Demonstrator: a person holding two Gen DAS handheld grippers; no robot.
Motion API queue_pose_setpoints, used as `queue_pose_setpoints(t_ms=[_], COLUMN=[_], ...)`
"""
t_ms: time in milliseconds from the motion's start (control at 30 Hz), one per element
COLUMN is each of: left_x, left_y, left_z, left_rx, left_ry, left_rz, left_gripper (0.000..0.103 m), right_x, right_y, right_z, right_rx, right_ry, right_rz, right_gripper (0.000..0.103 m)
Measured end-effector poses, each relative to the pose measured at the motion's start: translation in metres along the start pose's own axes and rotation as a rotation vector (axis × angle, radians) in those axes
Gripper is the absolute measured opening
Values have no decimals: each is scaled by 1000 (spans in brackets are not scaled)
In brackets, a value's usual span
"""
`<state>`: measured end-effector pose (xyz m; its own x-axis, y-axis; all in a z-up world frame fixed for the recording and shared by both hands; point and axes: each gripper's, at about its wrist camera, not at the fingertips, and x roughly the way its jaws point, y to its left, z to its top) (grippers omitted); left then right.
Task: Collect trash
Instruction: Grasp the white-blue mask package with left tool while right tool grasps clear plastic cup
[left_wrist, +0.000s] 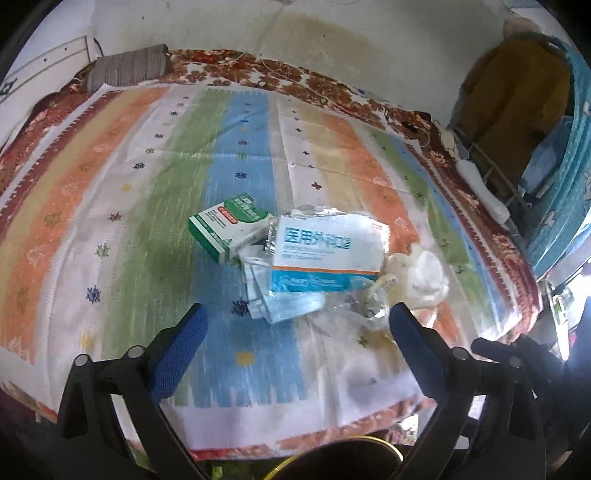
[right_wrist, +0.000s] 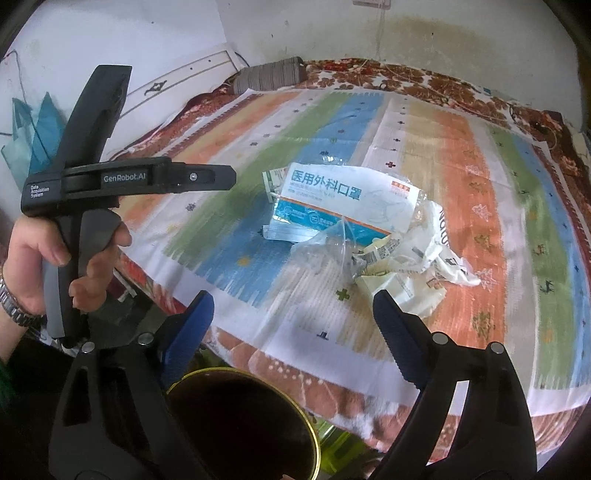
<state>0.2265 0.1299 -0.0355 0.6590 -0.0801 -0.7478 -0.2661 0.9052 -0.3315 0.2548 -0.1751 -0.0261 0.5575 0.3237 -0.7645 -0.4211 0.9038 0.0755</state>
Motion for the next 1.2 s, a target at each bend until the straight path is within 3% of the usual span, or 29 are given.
queue_pose_setpoints(t_ms=[133, 433, 533, 767, 900, 1000, 1033, 1100, 1167, 1200], left_x=[6, 39, 49, 71, 82, 95, 97, 102, 105, 106], left_y=[6, 12, 15, 29, 32, 24, 23, 19, 18, 17], left_z=[8, 23, 28, 39, 45, 45, 44, 43, 42, 42], left_rx=[-7, 28, 42, 51, 37, 68, 75, 83, 82, 87], left_ry=[-26, 23, 27, 45, 53, 83, 87, 97, 107, 108], left_rz=[-20, -54, -53, -43, -98, -106, -107, -113, -112, -104], left_gripper=[92, 77, 77, 76, 72, 65, 58, 48, 26, 20], right_x=[16, 53, 64, 90, 98, 103, 105, 106, 106, 105], right_y=[-12, -28, -35, -47, -46, -43, -42, -39, -35, -34], right_z=[6, 17, 21, 26, 30, 31, 31, 30, 30, 30], right_rx=[42, 54, 73, 104, 105, 97, 94, 83, 75, 70], right_ry=[19, 54, 61, 93, 94, 107, 111, 111, 107, 105], right_rz=[9, 20, 40, 99, 138, 155, 162, 175, 187, 189], right_gripper=[79, 67, 63, 44, 35, 19, 13, 11, 7, 6])
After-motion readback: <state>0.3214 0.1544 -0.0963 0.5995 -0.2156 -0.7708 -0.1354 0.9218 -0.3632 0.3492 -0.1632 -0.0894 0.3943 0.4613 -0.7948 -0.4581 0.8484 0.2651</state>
